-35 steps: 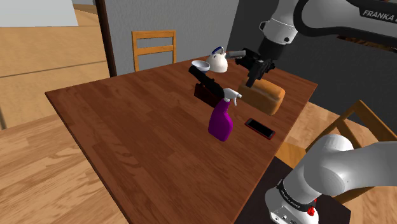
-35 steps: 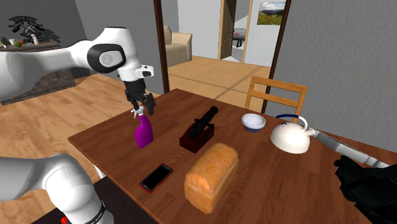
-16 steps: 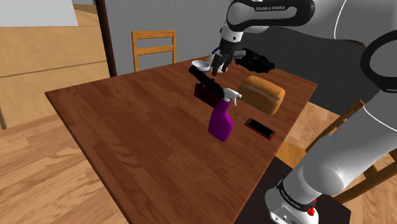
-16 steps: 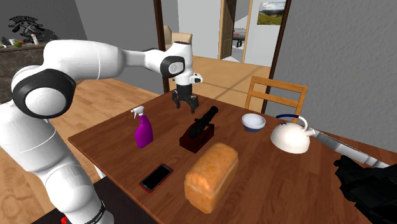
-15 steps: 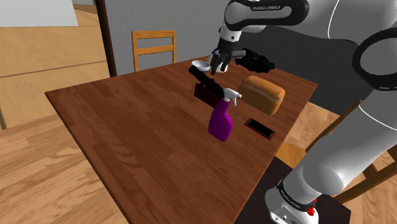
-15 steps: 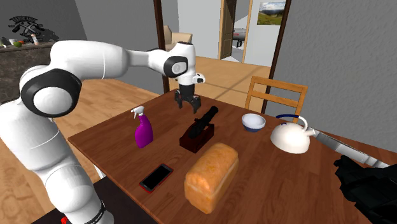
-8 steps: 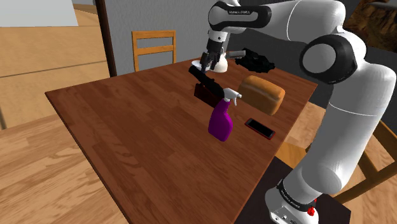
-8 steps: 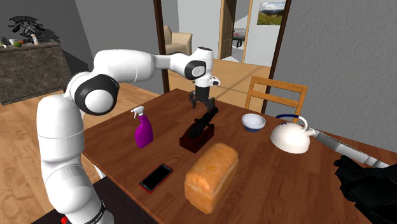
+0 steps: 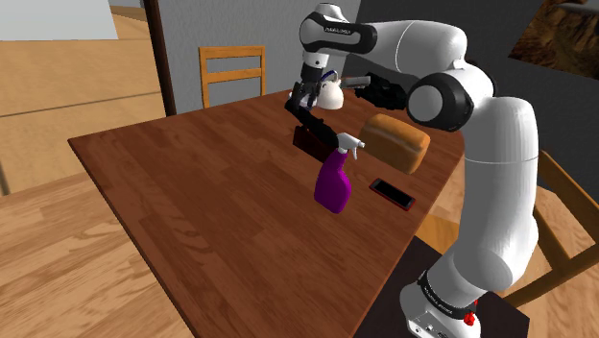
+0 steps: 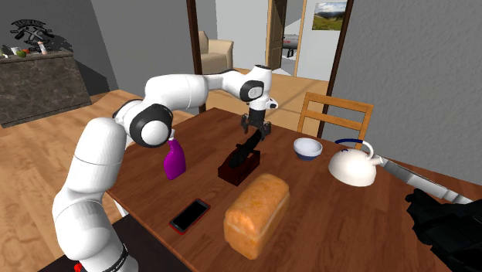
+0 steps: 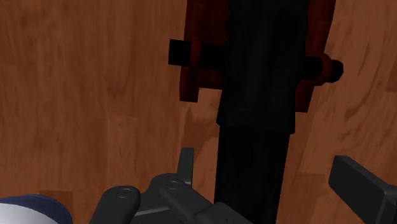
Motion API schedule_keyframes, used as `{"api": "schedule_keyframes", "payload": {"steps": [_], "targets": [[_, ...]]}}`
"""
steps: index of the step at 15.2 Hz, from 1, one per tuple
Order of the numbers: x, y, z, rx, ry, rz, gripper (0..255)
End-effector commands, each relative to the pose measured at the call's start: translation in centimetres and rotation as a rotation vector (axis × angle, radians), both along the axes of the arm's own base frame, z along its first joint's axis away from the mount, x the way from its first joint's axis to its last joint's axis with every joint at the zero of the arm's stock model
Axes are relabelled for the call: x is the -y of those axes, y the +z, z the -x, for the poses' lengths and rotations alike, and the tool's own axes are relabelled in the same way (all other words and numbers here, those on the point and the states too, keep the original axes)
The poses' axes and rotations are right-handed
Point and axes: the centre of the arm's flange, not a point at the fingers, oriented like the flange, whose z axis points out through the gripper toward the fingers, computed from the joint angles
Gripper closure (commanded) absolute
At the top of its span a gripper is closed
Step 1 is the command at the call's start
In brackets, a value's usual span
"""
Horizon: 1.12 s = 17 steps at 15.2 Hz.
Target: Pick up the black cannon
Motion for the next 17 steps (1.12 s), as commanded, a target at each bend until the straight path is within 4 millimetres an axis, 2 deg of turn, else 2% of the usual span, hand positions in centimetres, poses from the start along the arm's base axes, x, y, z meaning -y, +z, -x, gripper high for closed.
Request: {"api": "schedule_keyframes", "payload": {"steps": [1,4,6,7,16,17], "targets": [[-0.1,-1.1,-0.1,0.000,0.000,0.000,0],[-0.1,-2.9,-0.1,0.000,0.000,0.000,0],[-0.1,-2.9,-0.1,0.000,0.000,0.000,0],[0.0,-3.0,-0.1,0.000,0.000,0.000,255],[-0.1,-2.9,-0.1,0.000,0.000,0.000,255],[-0.1,-2.4,-0.1,0.000,0.000,0.000,255]]}}
